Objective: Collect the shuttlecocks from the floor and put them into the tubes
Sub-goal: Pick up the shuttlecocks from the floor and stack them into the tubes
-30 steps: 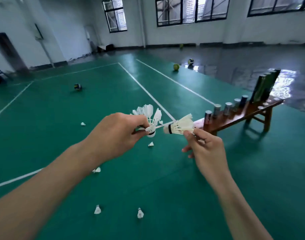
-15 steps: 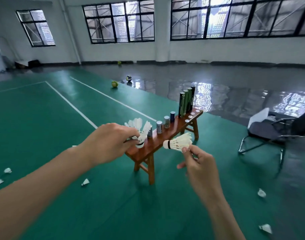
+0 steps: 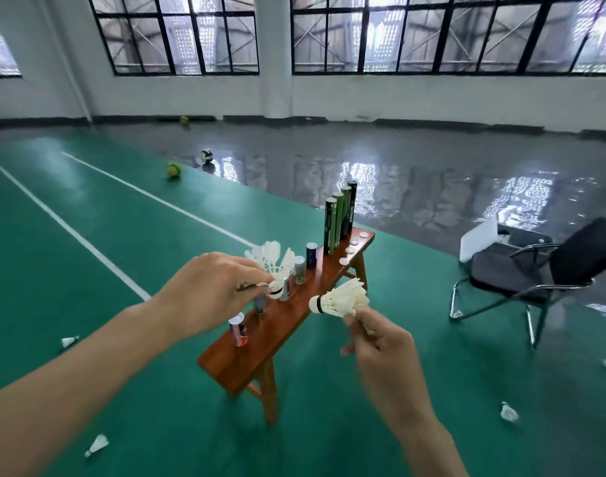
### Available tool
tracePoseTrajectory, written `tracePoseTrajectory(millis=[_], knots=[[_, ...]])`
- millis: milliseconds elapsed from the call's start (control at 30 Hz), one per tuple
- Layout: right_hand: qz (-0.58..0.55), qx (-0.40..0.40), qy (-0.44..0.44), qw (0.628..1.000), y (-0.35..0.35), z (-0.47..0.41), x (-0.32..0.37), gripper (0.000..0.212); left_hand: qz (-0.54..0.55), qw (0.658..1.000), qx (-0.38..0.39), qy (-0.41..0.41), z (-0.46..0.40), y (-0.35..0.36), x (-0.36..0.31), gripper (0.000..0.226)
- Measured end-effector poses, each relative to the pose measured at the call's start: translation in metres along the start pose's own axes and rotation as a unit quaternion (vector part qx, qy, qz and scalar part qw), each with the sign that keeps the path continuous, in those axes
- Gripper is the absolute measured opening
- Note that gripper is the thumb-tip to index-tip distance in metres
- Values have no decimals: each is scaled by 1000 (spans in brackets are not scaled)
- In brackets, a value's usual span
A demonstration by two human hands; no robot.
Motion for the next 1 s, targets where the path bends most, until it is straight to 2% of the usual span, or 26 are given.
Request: tracePoseTrajectory(millis=[167,233,300,467,567,667,800,1000], knots=[[34,-39,4,999,8,-120,-13,22,25,999,10,26,-93,47,97,30],[31,-64,24,997,-3,-163,-31,20,30,999,23,32,-142,80,127,22],[19,-71,35,997,-10,-188,-42,27,36,998,27,44,-172,99,139,12],[-11,-85,44,995,-46,-317,-82,30,34,995,69,58,-289,173,184,18],[-19,-75,39,996,-71,-389,-91,27,33,995,88,37,-346,198,207,17],[-72,-67,49,994,-90,-465,-103,36,18,993,115,26,-396,219,236,20],[-107,-67,88,988,-96,-550,-119,18,13,993,118,-9,-442,227,279,24],[-110,-61,96,987,-75,-678,-152,28,5,990,131,-55,-509,279,384,22]])
Point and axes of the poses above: each hand's wrist, its own z-axis away from the middle knuckle, its own y-axis out of the palm, x = y × z, the point moved 1 cm from there along -z, towards the middle knuckle, and after that the axes turned 10 degrees about y, right-handed, at the moved point
